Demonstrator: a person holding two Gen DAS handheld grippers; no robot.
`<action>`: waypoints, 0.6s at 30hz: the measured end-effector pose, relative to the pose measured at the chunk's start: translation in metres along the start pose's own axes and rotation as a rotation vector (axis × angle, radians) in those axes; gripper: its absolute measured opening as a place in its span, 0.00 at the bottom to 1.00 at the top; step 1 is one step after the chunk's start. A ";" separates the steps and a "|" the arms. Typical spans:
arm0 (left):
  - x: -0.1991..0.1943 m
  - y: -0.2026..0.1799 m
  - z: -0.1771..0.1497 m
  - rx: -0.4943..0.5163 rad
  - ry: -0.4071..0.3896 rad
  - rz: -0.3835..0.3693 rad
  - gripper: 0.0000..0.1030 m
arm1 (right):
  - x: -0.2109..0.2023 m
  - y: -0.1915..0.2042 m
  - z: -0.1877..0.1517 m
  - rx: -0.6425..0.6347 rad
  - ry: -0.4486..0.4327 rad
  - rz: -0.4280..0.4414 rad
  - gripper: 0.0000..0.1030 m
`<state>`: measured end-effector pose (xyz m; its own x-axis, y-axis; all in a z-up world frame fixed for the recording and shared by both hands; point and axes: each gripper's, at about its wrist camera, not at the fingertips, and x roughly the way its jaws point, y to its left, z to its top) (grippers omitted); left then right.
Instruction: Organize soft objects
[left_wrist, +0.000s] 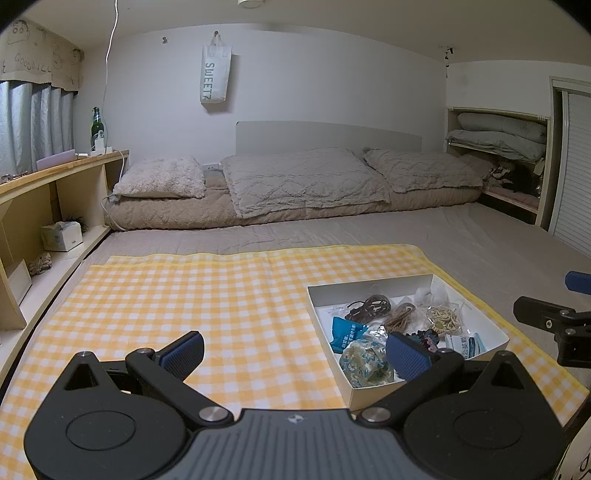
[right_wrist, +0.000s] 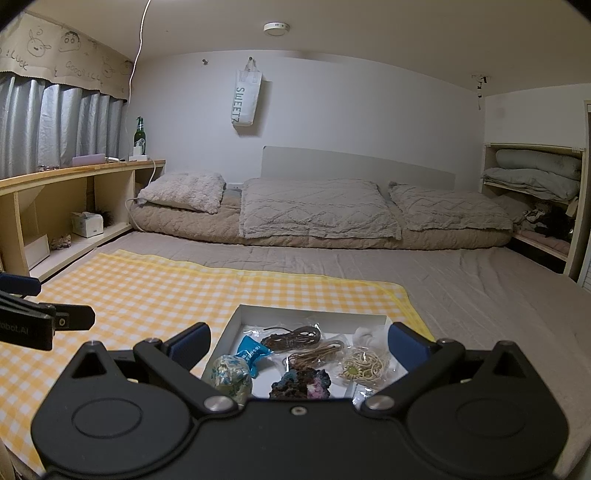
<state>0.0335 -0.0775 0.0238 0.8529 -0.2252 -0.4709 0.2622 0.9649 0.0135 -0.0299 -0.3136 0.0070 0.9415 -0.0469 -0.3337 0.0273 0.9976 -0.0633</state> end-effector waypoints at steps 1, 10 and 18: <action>0.000 0.000 0.000 0.000 0.000 0.000 1.00 | 0.000 0.000 0.000 0.000 0.001 0.000 1.00; 0.000 0.000 0.000 -0.001 0.001 0.000 1.00 | -0.001 0.001 0.000 -0.003 0.000 0.006 1.00; 0.002 0.001 -0.004 -0.001 0.006 -0.005 1.00 | 0.000 0.002 0.000 -0.007 0.002 0.013 1.00</action>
